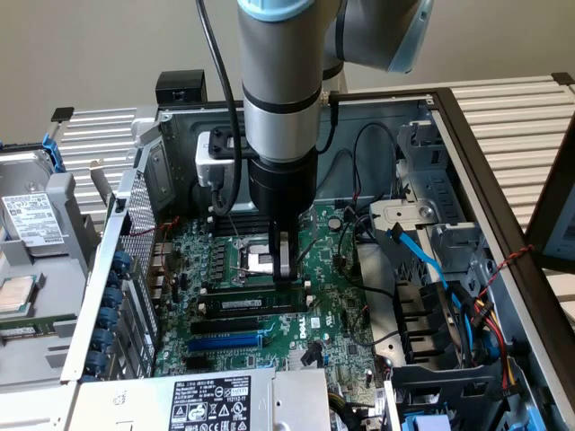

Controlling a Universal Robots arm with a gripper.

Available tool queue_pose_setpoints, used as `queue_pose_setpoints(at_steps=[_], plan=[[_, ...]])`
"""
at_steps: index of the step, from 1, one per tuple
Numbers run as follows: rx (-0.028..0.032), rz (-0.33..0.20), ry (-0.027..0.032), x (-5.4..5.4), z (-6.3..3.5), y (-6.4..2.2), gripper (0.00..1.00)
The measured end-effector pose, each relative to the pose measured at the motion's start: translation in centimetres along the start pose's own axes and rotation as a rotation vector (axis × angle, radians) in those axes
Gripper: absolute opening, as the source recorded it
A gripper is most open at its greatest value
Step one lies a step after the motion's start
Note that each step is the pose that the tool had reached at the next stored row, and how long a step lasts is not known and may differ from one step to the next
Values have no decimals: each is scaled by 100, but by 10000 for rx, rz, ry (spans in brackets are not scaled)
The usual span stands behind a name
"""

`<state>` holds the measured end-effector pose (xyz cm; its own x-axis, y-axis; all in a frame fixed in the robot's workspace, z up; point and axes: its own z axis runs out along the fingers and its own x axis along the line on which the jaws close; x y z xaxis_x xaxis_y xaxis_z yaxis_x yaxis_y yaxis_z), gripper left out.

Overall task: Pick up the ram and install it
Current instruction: 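Press down the ram until it locks into place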

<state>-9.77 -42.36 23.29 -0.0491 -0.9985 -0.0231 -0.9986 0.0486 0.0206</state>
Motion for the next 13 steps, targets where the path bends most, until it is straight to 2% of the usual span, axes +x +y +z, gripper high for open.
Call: queue_pose_setpoints(at_steps=[13], plan=[[-3,-1,10,2,55,-2,11]])
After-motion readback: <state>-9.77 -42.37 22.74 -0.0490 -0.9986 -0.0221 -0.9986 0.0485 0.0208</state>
